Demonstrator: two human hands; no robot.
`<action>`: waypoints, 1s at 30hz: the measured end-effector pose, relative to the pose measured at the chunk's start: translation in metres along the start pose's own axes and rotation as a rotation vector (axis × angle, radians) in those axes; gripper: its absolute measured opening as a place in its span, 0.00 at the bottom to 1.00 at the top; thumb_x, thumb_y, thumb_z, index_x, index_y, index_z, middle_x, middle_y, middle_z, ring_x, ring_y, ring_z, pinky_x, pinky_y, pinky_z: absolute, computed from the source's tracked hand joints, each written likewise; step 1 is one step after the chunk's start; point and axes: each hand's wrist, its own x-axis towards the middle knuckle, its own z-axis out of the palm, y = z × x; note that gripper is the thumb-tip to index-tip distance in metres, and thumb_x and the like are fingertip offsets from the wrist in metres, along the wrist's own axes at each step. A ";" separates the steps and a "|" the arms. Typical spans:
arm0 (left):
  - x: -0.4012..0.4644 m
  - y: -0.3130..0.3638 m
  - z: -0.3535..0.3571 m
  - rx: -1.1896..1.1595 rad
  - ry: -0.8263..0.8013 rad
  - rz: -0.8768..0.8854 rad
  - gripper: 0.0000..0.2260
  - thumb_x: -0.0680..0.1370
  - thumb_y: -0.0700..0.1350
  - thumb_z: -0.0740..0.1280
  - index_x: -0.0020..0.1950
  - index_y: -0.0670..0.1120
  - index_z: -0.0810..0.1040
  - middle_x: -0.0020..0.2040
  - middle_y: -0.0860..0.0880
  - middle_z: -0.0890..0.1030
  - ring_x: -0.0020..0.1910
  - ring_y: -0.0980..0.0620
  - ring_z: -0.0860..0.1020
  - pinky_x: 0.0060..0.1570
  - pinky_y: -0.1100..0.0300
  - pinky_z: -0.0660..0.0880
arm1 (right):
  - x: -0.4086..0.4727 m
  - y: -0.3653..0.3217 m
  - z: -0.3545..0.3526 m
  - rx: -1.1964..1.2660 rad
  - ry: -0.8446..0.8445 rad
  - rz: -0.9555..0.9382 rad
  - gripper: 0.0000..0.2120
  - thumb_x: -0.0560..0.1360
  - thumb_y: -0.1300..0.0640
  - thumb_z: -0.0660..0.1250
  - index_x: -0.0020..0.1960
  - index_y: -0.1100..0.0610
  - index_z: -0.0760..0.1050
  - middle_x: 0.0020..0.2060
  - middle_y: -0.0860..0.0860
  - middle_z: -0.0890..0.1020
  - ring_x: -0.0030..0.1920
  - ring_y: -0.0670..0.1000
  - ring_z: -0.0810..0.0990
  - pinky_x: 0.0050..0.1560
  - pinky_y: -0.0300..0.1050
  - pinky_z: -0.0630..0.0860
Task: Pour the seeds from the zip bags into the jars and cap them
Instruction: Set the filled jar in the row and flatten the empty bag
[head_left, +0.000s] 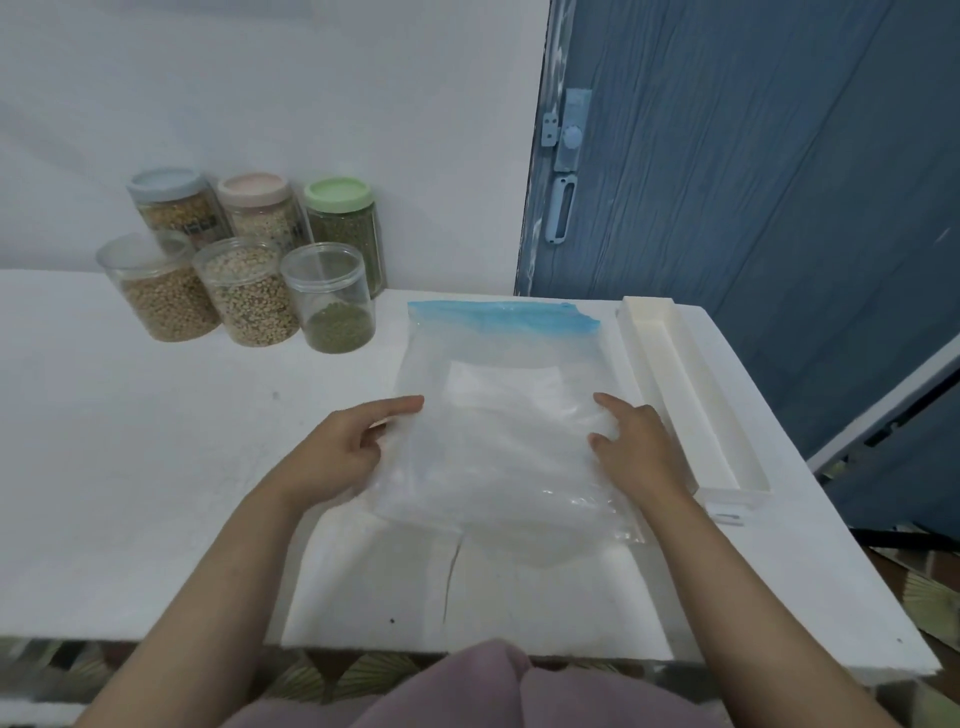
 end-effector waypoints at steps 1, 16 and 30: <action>0.001 -0.004 -0.001 0.066 -0.005 0.019 0.35 0.73 0.21 0.55 0.66 0.55 0.77 0.67 0.62 0.77 0.66 0.65 0.74 0.66 0.62 0.72 | 0.001 0.002 -0.001 -0.021 0.002 0.022 0.23 0.81 0.53 0.62 0.75 0.41 0.65 0.64 0.51 0.70 0.49 0.50 0.73 0.47 0.42 0.69; 0.034 -0.011 0.028 0.420 0.381 0.271 0.21 0.74 0.31 0.64 0.63 0.50 0.76 0.54 0.54 0.81 0.53 0.48 0.79 0.53 0.57 0.74 | -0.004 0.006 0.000 -0.036 0.025 0.028 0.24 0.80 0.51 0.63 0.74 0.40 0.66 0.66 0.49 0.71 0.60 0.51 0.75 0.51 0.43 0.71; 0.048 0.000 0.038 0.294 0.561 0.071 0.32 0.82 0.41 0.61 0.79 0.64 0.53 0.42 0.52 0.80 0.36 0.52 0.77 0.40 0.55 0.70 | -0.034 0.001 -0.033 0.852 -0.210 -0.065 0.26 0.75 0.26 0.49 0.71 0.29 0.65 0.73 0.33 0.62 0.75 0.42 0.58 0.74 0.50 0.56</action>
